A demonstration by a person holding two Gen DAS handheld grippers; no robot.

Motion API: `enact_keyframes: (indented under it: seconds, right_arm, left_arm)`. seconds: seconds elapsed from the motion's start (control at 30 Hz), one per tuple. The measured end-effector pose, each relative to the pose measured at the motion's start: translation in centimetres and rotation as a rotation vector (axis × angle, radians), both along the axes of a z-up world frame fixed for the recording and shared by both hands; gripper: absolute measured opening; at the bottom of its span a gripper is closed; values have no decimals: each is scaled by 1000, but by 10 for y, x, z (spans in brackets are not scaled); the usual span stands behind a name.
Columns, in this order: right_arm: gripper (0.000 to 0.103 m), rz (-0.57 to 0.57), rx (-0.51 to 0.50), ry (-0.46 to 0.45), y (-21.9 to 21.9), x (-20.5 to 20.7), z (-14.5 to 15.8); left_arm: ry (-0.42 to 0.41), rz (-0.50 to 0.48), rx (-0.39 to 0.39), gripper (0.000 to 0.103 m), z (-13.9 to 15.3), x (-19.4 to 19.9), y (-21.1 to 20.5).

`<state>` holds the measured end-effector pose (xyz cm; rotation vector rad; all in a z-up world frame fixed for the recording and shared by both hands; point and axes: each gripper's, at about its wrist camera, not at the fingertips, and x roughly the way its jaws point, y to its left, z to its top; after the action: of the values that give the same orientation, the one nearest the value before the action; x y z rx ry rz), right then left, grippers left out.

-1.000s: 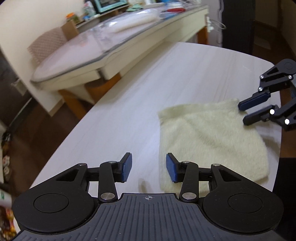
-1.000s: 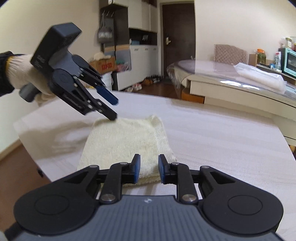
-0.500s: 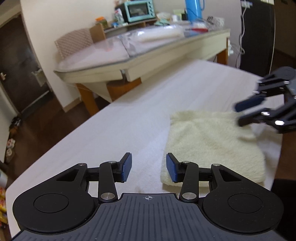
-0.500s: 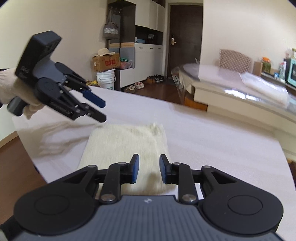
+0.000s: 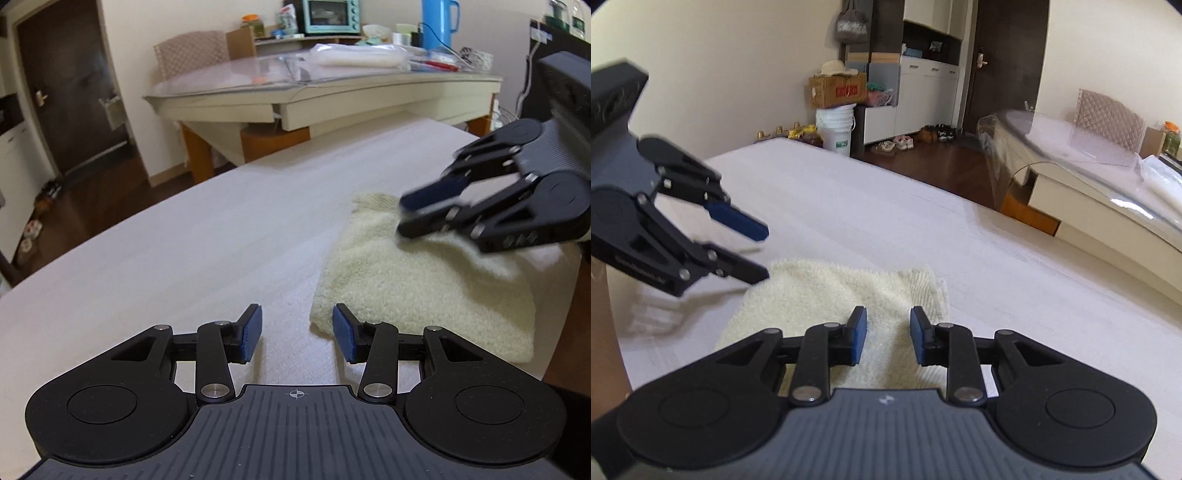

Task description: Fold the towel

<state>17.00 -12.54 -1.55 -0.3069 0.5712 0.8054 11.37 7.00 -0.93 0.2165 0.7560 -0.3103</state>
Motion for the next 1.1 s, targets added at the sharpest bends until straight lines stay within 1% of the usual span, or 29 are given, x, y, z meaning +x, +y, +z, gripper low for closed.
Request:
enact_keyframes:
  seconds: [0.07, 0.13, 0.27, 0.4, 0.47, 0.53, 0.63, 0.87, 0.93, 1.03, 1.1]
  right_arm:
    - [32, -37, 18, -10, -18, -3, 9]
    - [35, -67, 24, -19, -36, -9, 13]
    - [36, -92, 2, -17, -60, -22, 9]
    - [39, -81, -10, -8, -64, -32, 2]
    - [40, -79, -34, -24, -62, -36, -2]
    - [40, -80, -36, -23, -62, -38, -4]
    - [40, -76, -37, -29, -61, -47, -5]
    - [40, -117, -12, -21, -57, -64, -9]
    - [40, -132, -3, -20, -55, -67, -10]
    - [40, -144, 2, -23, -55, -70, -10]
    - [41, -153, 6, -25, -55, -72, -10]
  left_arm:
    - [-6, 49, -26, 52, 5, -3, 4]
    - [-9, 91, -61, 53, 10, -11, 7]
    - [17, 117, -98, 56, 7, -25, -2]
    - [22, 137, -125, 60, 0, -30, -15]
    - [18, 150, -115, 60, -2, -28, -20]
    - [11, 160, -92, 60, -5, -26, -25]
    - [-3, 154, -48, 66, -6, -22, -29]
    - [-26, 132, 38, 67, -5, 3, -25]
    - [-37, 126, 79, 67, -6, 13, -24]
    - [-29, 127, 75, 67, -6, 18, -22]
    - [-34, 139, 74, 64, -4, 14, -22]
